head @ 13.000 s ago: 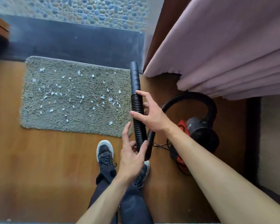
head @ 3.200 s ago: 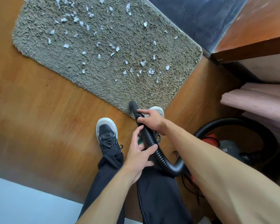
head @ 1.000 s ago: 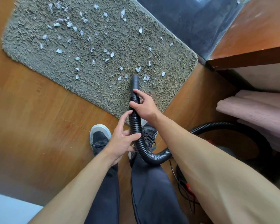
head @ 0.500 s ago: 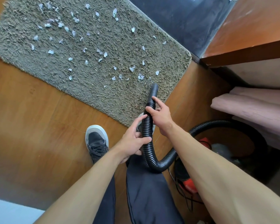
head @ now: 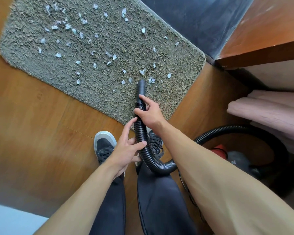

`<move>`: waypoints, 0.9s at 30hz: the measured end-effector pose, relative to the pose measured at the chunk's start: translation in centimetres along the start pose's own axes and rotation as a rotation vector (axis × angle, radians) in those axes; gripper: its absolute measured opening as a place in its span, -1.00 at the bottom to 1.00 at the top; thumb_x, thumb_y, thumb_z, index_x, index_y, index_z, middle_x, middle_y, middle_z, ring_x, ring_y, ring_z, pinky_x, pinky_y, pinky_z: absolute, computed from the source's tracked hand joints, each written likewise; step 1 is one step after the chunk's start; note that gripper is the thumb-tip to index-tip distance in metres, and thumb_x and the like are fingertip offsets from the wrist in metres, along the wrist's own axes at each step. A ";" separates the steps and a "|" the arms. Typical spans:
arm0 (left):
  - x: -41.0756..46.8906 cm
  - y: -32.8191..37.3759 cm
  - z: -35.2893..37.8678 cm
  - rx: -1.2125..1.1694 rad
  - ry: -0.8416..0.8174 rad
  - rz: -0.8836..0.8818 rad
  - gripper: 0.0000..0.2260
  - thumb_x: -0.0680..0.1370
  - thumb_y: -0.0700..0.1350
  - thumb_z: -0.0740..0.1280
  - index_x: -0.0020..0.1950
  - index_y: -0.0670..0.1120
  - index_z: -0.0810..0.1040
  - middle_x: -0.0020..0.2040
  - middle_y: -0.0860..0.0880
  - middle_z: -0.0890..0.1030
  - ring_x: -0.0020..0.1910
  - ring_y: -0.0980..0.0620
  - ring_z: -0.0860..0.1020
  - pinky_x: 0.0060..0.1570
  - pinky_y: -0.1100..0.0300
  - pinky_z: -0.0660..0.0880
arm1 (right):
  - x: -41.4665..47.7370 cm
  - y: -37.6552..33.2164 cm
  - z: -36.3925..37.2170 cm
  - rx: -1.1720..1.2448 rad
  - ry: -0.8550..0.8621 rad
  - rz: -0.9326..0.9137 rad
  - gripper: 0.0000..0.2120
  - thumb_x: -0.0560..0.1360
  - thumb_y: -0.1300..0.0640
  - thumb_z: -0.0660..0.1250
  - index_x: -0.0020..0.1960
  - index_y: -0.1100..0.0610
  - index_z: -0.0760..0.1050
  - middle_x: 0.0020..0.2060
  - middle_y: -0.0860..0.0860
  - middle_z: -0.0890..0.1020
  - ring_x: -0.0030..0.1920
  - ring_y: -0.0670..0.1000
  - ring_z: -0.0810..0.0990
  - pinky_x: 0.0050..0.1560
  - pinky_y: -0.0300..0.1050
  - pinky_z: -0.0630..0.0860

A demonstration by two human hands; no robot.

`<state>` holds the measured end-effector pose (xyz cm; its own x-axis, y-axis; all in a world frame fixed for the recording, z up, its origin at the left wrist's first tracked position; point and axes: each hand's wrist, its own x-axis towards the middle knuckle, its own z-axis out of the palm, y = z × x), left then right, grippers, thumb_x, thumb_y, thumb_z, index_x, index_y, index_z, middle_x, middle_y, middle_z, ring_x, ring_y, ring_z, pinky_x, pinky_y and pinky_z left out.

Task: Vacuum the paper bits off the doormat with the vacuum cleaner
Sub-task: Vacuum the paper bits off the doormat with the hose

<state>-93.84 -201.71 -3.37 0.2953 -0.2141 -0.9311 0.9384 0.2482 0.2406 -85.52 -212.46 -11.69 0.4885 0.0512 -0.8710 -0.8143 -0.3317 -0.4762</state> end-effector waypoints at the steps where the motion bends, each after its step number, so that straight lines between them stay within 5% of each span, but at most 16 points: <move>1: 0.0 0.0 -0.1 0.000 -0.003 0.000 -0.31 0.60 -0.34 0.31 0.38 0.44 0.30 0.20 -0.21 0.64 0.08 -0.15 0.62 0.17 -0.38 0.49 | 0.1 0.0 0.0 -0.012 -0.006 0.003 -0.36 0.43 0.18 0.42 0.47 -0.04 0.37 -0.14 -0.04 0.60 -0.14 -0.03 0.59 0.18 0.11 0.58; 13: 0.8 0.0 3.6 0.084 -0.095 -0.068 -0.32 0.61 -0.33 0.30 0.45 0.39 0.25 0.11 -0.17 0.67 0.01 0.00 0.60 -0.01 -0.09 0.60 | -1.6 2.2 -5.1 0.127 0.084 0.110 -0.41 0.51 0.28 0.38 0.48 -0.03 0.36 -0.22 -0.01 0.58 -0.40 -0.23 0.56 -0.34 -0.33 0.50; 18: 0.3 0.1 2.8 0.084 -0.078 -0.045 -0.32 0.61 -0.33 0.30 0.46 0.38 0.25 0.05 -0.09 0.69 -0.05 0.04 0.63 0.02 -0.10 0.60 | -1.6 1.8 -4.0 0.115 0.066 0.100 -0.41 0.51 0.27 0.38 0.49 -0.02 0.36 -0.18 0.02 0.59 -0.32 -0.15 0.57 -0.24 -0.26 0.54; 27: -0.6 0.1 -1.2 -0.058 0.023 -0.007 -0.31 0.60 -0.36 0.30 0.42 0.40 0.29 0.04 -0.16 0.67 -0.02 -0.14 0.58 0.17 -0.47 0.43 | 0.0 -1.1 1.6 -0.083 -0.057 0.019 -0.35 0.37 0.14 0.43 0.44 -0.06 0.42 0.07 0.09 0.65 -0.08 0.00 0.61 0.19 0.07 0.57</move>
<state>-94.14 -200.37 -3.08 0.2835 -0.1941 -0.9391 0.9284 0.3010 0.2180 -85.09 -210.57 -11.35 0.4524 0.0968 -0.8865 -0.7934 -0.4102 -0.4497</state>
